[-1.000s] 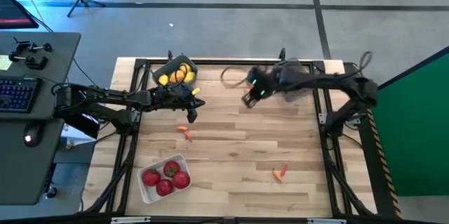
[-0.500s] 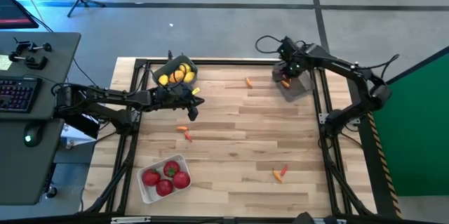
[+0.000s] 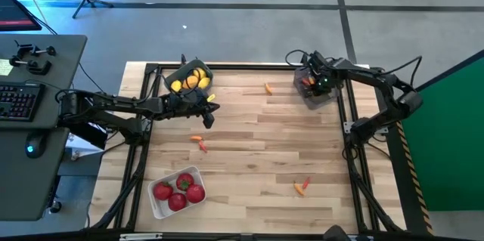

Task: Sort produce into baskets
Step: Put the orange chili pepper into the black bin, then put the yellow chili pepper into the black bin, then put the orange chili pepper into the black bin

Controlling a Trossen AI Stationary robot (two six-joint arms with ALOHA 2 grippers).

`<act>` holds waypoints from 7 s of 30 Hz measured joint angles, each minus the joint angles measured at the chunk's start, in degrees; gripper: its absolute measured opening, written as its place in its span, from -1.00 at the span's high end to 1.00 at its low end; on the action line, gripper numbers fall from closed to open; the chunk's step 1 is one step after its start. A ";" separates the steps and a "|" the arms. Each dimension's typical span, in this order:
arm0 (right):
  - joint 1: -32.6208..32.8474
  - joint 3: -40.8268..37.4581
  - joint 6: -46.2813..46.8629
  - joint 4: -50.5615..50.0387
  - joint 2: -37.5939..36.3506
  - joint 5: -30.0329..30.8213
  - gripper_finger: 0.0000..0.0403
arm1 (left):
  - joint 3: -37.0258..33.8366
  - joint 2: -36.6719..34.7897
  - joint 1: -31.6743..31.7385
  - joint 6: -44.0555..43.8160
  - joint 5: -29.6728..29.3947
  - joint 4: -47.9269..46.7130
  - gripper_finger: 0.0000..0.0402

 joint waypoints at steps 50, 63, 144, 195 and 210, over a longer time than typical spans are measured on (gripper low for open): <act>22.53 10.72 9.81 37.46 25.30 5.66 0.54 | 0.00 0.00 -0.02 -1.97 0.63 -0.35 1.00; 21.78 10.60 11.39 17.74 -0.57 4.21 0.97 | 0.00 0.00 -0.02 -2.00 0.65 -0.44 1.00; 84.46 4.05 115.51 4.19 10.64 -12.36 0.18 | 0.00 -0.02 -0.07 -2.62 2.65 -0.55 1.00; 19.96 4.17 26.27 -0.76 -11.35 15.54 0.99 | 0.00 -0.02 -0.02 -3.07 5.26 -2.27 1.00; -0.70 4.10 2.09 10.92 5.90 3.32 0.98 | 0.00 -0.08 -0.02 -1.84 11.45 -10.75 1.00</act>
